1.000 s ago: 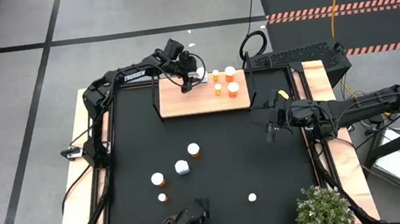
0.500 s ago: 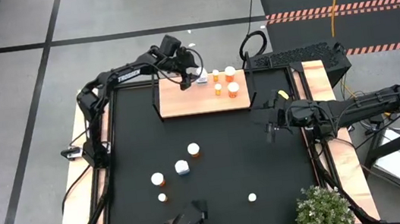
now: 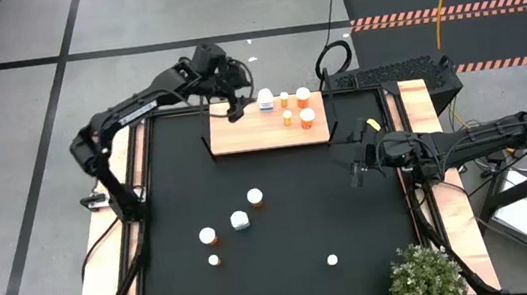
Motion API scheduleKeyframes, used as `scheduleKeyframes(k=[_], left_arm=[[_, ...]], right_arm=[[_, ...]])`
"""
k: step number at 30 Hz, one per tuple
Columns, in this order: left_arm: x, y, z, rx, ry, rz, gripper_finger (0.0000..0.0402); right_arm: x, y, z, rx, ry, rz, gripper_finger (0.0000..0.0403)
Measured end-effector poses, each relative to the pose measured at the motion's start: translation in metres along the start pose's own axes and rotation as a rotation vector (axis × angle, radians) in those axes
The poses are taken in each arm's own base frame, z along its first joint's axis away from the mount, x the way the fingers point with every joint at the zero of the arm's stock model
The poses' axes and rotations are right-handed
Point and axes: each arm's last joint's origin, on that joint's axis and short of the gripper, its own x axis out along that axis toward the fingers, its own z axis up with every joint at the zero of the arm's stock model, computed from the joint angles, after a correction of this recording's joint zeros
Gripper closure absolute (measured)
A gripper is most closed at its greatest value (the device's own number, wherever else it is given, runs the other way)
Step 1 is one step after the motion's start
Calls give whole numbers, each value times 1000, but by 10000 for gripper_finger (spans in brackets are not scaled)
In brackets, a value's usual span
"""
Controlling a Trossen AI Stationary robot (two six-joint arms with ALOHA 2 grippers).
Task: Pick and place medicine bottles onto shelf by color
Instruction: Put the white pill bottle aligned with the other white pill bottle on the shelf
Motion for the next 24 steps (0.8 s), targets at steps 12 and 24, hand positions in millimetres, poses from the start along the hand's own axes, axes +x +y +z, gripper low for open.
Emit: scheduleKeyframes(k=[12, 24], left_arm=[[-38, -105, 23, 32, 205, -44, 160], [-19, -195, 2, 67, 378, 74, 160]], right_arm=[[0, 1, -5, 37, 47, 12, 197], [0, 1, -5, 99, 48, 11, 197]])
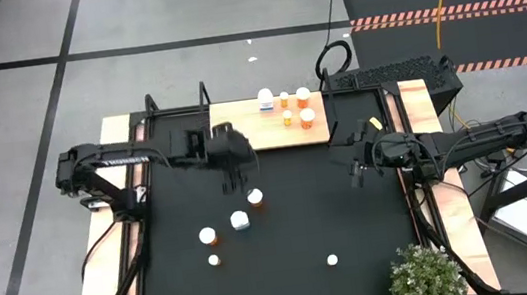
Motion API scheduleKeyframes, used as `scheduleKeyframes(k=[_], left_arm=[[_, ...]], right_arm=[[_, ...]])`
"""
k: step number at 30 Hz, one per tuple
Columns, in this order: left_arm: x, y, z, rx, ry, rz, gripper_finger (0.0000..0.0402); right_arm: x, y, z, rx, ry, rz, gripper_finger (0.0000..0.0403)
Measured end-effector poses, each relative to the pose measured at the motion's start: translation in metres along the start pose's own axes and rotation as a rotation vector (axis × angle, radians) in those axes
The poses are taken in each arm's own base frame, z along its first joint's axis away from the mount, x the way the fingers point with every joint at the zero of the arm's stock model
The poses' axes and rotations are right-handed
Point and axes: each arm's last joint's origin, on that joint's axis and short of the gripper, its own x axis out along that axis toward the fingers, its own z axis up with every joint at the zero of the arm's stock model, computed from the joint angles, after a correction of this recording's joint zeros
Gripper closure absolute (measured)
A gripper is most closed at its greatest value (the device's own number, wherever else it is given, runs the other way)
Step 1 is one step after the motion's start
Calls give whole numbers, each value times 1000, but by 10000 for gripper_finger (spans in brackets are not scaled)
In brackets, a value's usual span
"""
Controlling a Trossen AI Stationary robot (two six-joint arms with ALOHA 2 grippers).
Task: Pick and place medicine bottles onto shelf by color
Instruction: Put the white pill bottle aligned with the other white pill bottle on the shelf
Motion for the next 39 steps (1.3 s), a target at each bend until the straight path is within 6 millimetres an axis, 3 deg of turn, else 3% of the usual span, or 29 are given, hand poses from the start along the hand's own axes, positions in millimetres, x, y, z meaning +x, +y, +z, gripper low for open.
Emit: scheduleKeyframes(k=[6, 16, 20, 28, 39], left_arm=[[15, -47, -25, 32, 104, -23, 160], [1, -109, -59, -24, 36, -65, 160], [5, -126, -67, -30, -18, -97, 160], [17, -133, -81, -129, 9, -94, 148], [36, -138, -93, -194, -44, -117, 41]], right_arm=[[0, 0, 1, 36, -10, -1, 197], [0, 0, 2, 101, -17, 1, 197], [0, 1, 2, 130, -23, 20, 197], [0, 2, 3, 139, -31, 80, 197], [0, 2, 3, 112, -32, 77, 197]])
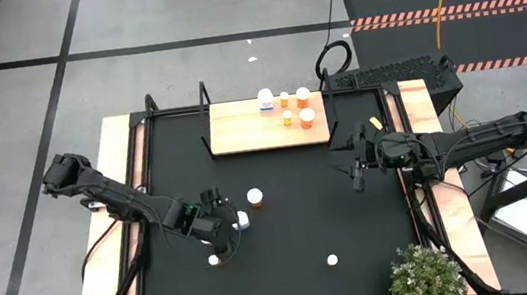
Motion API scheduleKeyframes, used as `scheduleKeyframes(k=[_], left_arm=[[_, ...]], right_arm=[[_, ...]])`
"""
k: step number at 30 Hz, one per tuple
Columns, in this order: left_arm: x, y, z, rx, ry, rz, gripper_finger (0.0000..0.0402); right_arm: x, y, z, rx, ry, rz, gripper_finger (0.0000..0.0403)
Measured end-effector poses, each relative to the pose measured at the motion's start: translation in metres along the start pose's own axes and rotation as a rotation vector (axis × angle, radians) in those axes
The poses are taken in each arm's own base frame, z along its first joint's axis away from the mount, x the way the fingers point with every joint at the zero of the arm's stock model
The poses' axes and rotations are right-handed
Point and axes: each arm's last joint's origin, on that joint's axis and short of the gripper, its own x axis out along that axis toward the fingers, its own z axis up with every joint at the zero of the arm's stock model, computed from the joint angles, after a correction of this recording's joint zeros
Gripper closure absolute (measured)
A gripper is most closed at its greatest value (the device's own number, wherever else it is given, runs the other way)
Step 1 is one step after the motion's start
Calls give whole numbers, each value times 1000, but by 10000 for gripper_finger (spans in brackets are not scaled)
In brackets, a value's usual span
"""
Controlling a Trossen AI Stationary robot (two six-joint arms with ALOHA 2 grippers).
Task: Pick and place medicine bottles onto shelf by color
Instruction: Put the white pill bottle aligned with the other white pill bottle on the shelf
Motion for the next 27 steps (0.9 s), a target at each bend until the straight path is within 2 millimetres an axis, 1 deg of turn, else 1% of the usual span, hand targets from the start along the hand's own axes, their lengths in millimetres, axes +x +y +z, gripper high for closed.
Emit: scheduleKeyframes(k=[3, 6, 13, 17, 22, 27], left_arm=[[3, 1, -2, -30, -12, 5, 31], [6, 2, -4, -57, -28, 3, 33], [12, 3, -3, -94, -60, -22, 62], [20, 5, -4, -102, -25, -32, 80], [37, 8, -6, -97, 50, -48, 94], [42, 12, -6, -102, 79, -51, 106]], right_arm=[[0, 0, 0, -8, -1, 0, 197], [0, 0, 1, -7, -10, -1, 197], [0, 0, 4, -3, -36, -3, 197], [0, 0, 4, -1, -44, -3, 197], [0, 0, 4, -8, -43, -3, 197], [0, 0, 4, -13, -43, -3, 197]])
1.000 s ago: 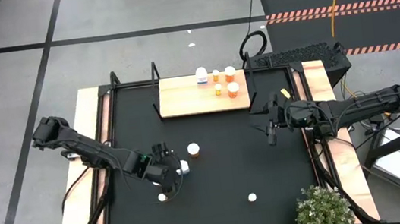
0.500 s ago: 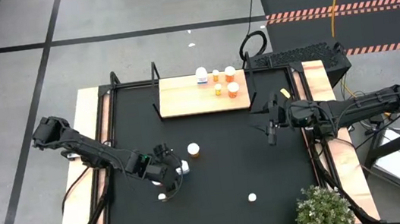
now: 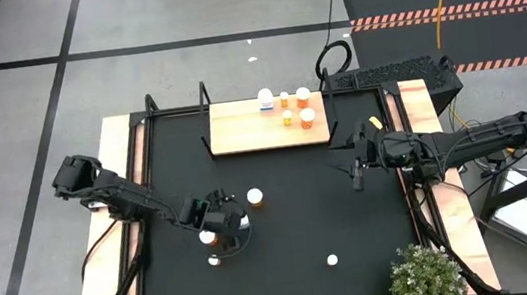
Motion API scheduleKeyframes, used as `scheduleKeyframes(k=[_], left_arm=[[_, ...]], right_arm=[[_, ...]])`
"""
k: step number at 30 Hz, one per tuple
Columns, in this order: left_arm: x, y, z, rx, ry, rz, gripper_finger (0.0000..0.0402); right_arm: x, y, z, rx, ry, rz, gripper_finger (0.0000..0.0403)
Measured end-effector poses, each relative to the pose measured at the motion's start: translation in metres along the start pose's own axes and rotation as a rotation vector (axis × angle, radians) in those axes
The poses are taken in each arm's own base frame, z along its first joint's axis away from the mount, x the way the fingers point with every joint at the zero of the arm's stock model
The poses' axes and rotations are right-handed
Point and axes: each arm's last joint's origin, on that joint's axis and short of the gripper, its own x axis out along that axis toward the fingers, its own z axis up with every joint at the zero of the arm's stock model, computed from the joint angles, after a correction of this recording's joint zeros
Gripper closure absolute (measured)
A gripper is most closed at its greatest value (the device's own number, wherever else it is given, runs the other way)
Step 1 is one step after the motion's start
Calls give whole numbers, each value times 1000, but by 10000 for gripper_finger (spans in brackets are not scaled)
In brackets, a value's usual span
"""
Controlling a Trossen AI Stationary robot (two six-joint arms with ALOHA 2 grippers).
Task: Pick and place medicine bottles onto shelf by color
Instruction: Put the white pill bottle aligned with the other white pill bottle on the shelf
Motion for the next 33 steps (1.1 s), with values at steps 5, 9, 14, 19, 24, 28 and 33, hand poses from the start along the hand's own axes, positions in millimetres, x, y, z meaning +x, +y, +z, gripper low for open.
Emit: scheduleKeyframes(k=[5, 9, 14, 19, 24, 28, 33], left_arm=[[-6, -1, 8, 23, 17, -8, 131], [-9, -3, 12, 56, 12, -13, 159], [-8, -1, 13, 60, 13, -9, 187], [0, -1, 12, 77, 29, 2, 196], [2, -2, 12, 100, 31, 6, 197], [1, -1, 12, 101, 29, 5, 206], [1, -1, 13, 123, 29, 5, 227]], right_arm=[[0, 0, 0, -2, 0, -1, 197], [0, 0, 0, -2, 0, 0, 197], [0, 0, 0, -2, 0, 0, 197], [0, 0, 0, -2, 0, 0, 197], [0, 0, 0, -2, 0, 0, 197], [0, 0, 0, -2, 0, 0, 197], [0, 0, 0, -5, 0, 0, 197]])
